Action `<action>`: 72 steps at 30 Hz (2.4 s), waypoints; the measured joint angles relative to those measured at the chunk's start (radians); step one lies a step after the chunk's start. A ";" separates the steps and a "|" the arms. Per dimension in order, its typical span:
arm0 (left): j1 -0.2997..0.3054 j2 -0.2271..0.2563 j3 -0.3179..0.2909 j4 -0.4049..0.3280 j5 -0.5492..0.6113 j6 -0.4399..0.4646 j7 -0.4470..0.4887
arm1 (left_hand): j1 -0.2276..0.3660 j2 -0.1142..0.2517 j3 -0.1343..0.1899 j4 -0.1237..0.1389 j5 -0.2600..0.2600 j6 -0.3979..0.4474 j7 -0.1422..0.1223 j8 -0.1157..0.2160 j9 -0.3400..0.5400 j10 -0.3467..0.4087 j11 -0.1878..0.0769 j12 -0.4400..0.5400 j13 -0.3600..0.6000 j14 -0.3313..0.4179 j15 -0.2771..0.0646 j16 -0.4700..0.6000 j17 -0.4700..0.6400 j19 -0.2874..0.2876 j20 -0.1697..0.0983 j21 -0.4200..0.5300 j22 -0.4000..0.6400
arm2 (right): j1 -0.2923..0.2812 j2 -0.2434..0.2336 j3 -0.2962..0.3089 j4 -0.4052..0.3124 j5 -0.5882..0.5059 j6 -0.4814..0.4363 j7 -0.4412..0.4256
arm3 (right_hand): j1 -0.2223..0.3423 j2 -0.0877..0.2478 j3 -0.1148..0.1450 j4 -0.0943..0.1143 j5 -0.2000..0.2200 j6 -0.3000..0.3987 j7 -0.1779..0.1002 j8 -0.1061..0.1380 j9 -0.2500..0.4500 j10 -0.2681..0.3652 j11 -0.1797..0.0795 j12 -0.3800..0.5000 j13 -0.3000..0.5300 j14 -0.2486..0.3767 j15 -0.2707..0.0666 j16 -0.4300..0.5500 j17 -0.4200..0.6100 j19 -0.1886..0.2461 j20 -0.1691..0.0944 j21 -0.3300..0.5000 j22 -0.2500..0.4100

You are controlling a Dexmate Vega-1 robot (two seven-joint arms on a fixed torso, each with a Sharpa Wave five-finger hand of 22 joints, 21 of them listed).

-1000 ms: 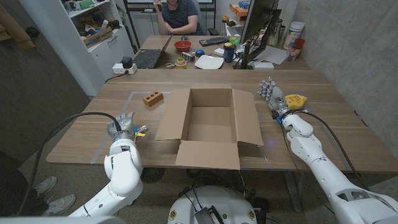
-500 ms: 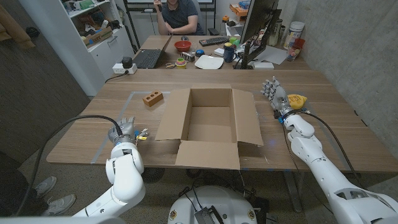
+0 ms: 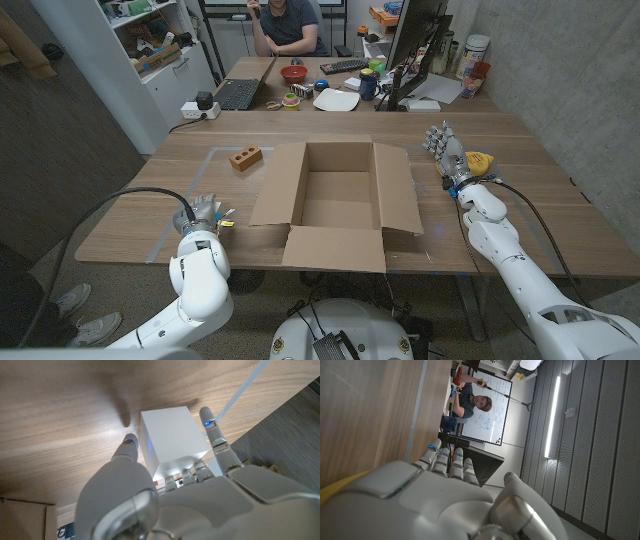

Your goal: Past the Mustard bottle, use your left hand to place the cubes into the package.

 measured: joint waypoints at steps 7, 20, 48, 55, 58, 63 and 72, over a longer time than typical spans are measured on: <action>-0.022 0.008 0.027 0.011 -0.071 0.037 0.108 | 0.103 -0.012 0.040 -0.007 -0.015 0.153 0.105 0.034 0.003 0.184 0.006 0.044 0.011 0.231 0.024 0.053 0.010 0.189 -0.124 0.037 -0.001 | 0.000 -0.001 -0.007 -0.002 -0.004 0.000 -0.008 | -0.005 0.005 -0.003 -0.003 0.000 0.000 0.000 0.000 0.000 0.000 0.000 0.000 0.000 0.000 0.000 0.000 0.000 0.000 0.000 0.000 0.000; -0.042 0.010 0.049 0.021 -0.220 0.076 0.326 | 0.130 -0.039 0.041 -0.008 -0.019 0.576 0.174 0.140 0.036 0.440 0.019 0.308 0.121 0.541 0.181 0.172 0.138 0.328 -0.179 0.089 0.003 | 0.006 -0.001 -0.015 0.004 -0.011 0.000 -0.015 | -0.009 0.001 -0.007 0.002 0.000 0.000 0.000 0.000 0.000 0.000 0.000 0.000 0.000 0.000 0.000 0.000 0.000 0.000 0.000 -0.008 0.000; -0.009 -0.011 0.040 -0.034 -0.134 0.092 0.383 | 0.156 -0.065 0.041 -0.008 -0.028 0.642 0.192 0.173 0.070 0.634 0.010 0.381 0.194 0.582 0.176 0.190 0.216 0.351 -0.177 0.102 0.007 | 0.012 -0.004 -0.013 0.024 -0.007 0.001 0.000 | -0.009 0.001 -0.007 0.002 0.007 -0.005 -0.005 0.000 0.000 0.000 0.000 0.000 0.000 0.000 0.000 0.000 0.000 0.000 0.000 -0.018 0.000; -0.001 -0.015 0.031 -0.049 -0.091 0.092 0.383 | 0.159 -0.068 0.041 -0.008 -0.028 0.647 0.186 0.173 0.074 0.644 -0.001 0.389 0.207 0.582 0.176 0.183 0.223 0.351 -0.177 0.102 0.007 | 0.012 -0.003 -0.012 0.028 -0.006 0.001 0.003 | -0.009 0.001 -0.011 -0.003 0.007 -0.005 -0.005 0.000 0.000 0.000 0.000 0.000 0.000 0.000 0.000 -0.005 0.000 0.000 0.000 -0.022 0.000; 0.001 -0.015 0.028 -0.055 -0.077 0.092 0.384 | 0.160 -0.069 0.041 -0.008 -0.028 0.647 0.186 0.173 0.074 0.645 -0.001 0.395 0.210 0.582 0.176 0.180 0.228 0.351 -0.177 0.102 0.007 | 0.012 -0.002 -0.011 0.030 -0.006 0.001 0.003 | -0.009 0.001 -0.011 -0.003 0.007 -0.005 -0.005 0.000 0.000 0.000 0.000 0.000 0.000 0.000 0.000 -0.005 0.000 0.000 0.000 -0.022 0.000; 0.004 -0.010 0.020 -0.068 -0.055 0.092 0.393 | 0.160 -0.069 0.041 -0.008 -0.029 0.647 0.186 0.178 0.079 0.640 -0.006 0.405 0.219 0.582 0.176 0.175 0.233 0.351 -0.177 0.102 0.007 | 0.013 0.000 -0.010 0.031 -0.006 0.004 0.003 | -0.009 0.001 -0.011 -0.003 0.007 -0.005 -0.005 0.000 0.000 0.000 0.000 0.000 0.000 0.000 0.000 -0.005 0.000 0.000 0.000 -0.022 0.000; 0.010 -0.003 0.009 -0.089 -0.007 0.093 0.401 | 0.160 -0.069 0.061 0.000 -0.032 0.647 0.186 0.178 0.083 0.640 -0.009 0.414 0.232 0.582 0.176 0.175 0.244 0.351 -0.177 0.108 0.007 | 0.012 0.001 -0.009 0.031 -0.006 0.007 0.001 | -0.009 0.001 -0.011 -0.003 0.011 -0.005 -0.005 0.000 0.000 0.000 0.000 0.000 0.000 0.000 0.000 -0.005 0.000 0.000 0.000 -0.026 0.000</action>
